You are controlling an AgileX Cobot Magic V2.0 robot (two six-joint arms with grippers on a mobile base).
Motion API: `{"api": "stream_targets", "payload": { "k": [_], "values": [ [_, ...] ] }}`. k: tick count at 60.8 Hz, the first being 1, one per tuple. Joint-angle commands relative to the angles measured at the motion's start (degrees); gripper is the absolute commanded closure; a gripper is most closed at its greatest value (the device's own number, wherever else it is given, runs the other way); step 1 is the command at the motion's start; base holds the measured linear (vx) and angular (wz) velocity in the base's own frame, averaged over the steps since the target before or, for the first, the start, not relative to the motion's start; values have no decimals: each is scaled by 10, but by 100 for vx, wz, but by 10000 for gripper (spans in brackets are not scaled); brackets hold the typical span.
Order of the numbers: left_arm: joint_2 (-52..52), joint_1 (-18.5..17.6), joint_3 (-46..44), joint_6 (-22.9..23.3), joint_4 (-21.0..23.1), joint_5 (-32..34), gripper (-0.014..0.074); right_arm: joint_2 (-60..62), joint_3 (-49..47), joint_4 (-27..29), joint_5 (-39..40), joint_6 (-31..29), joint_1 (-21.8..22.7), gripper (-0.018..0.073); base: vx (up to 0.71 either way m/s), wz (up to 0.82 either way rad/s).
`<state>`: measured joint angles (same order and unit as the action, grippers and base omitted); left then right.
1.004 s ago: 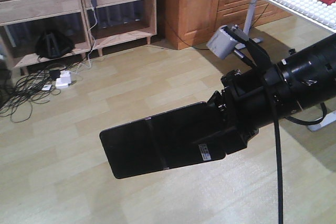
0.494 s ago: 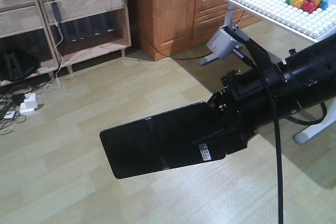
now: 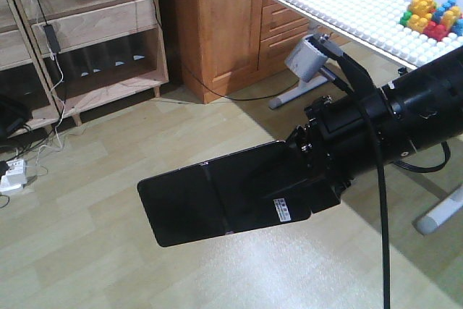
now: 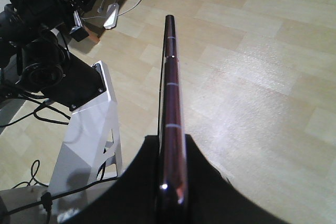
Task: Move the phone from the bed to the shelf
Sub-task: 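Keep holding the phone while driving to the wooden shelf unit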
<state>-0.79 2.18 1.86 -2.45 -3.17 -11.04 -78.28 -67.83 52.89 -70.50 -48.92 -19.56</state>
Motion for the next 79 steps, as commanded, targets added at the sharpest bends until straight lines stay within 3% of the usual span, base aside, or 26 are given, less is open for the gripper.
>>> {"api": "stream_targets", "payload": {
  "k": [1,79],
  "values": [
    [-6,0,-15,2,3,40,596,20,-14,46,-33,-3,1,560,41,5],
    [-6,0,-15,2,3,40,596,20,-14,46,-33,-3,1,560,42,5]
  ]
}}
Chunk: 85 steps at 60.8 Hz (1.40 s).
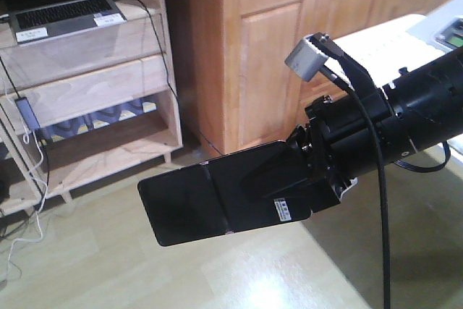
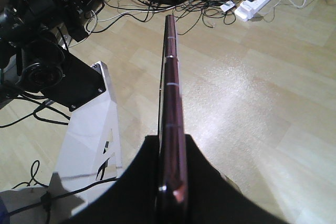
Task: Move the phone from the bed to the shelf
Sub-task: 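Keep holding the phone while driving to the wooden shelf unit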
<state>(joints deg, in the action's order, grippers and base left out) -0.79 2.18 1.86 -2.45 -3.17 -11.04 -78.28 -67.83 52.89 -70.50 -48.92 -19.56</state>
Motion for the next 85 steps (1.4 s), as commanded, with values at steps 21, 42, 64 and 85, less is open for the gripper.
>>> {"api": "stream_targets", "payload": {
  "k": [21,42,64,85],
  "values": [
    [-6,0,-15,2,3,40,596,20,-14,46,-33,-3,1,560,43,26],
    [-6,0,-15,2,3,40,596,20,-14,46,-33,-3,1,560,40,26],
    [-6,0,-15,2,3,40,596,20,-14,46,-33,-3,1,560,37,20],
    [-6,0,-15,2,3,40,596,20,-14,46,-33,-3,1,560,32,27]
  ]
}}
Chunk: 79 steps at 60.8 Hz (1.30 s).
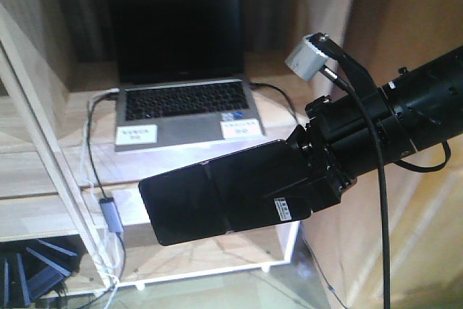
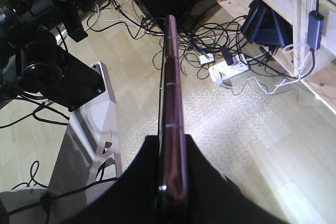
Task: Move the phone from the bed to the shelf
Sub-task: 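Keep holding the phone while driving to the wooden shelf unit, then raise the right gripper with the phone toward the upper shelf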
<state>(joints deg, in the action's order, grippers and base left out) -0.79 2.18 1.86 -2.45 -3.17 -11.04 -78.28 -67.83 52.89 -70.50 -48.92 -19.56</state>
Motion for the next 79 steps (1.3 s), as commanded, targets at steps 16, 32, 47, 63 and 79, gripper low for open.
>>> {"api": "stream_targets", "payload": {
  "k": [16,32,47,63,79],
  "values": [
    [-6,0,-15,2,3,40,596,20,-14,46,-33,-3,1,560,26,28],
    [-6,0,-15,2,3,40,596,20,-14,46,-33,-3,1,560,21,17],
    [-6,0,-15,2,3,40,596,20,-14,46,-33,-3,1,560,18,3],
    [-6,0,-15,2,3,40,596,20,-14,46,-33,-3,1,560,15,-6],
    [-6,0,-15,2,3,40,596,20,-14,46,-33,-3,1,560,11,-2]
  ]
}}
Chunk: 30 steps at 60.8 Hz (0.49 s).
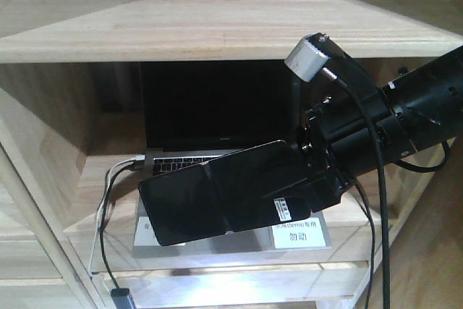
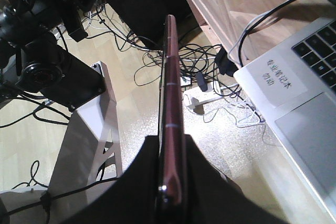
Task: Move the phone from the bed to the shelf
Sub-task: 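Raise the right gripper with the phone toward the upper shelf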
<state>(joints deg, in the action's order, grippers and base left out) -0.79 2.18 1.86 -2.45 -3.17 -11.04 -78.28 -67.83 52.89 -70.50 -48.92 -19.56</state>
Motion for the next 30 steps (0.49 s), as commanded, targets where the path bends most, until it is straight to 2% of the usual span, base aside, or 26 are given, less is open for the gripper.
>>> {"api": "stream_targets", "payload": {
  "k": [1,30],
  "values": [
    [-6,0,-15,2,3,40,596,20,-14,46,-33,-3,1,560,8,1],
    [-6,0,-15,2,3,40,596,20,-14,46,-33,-3,1,560,2,0]
  ]
}}
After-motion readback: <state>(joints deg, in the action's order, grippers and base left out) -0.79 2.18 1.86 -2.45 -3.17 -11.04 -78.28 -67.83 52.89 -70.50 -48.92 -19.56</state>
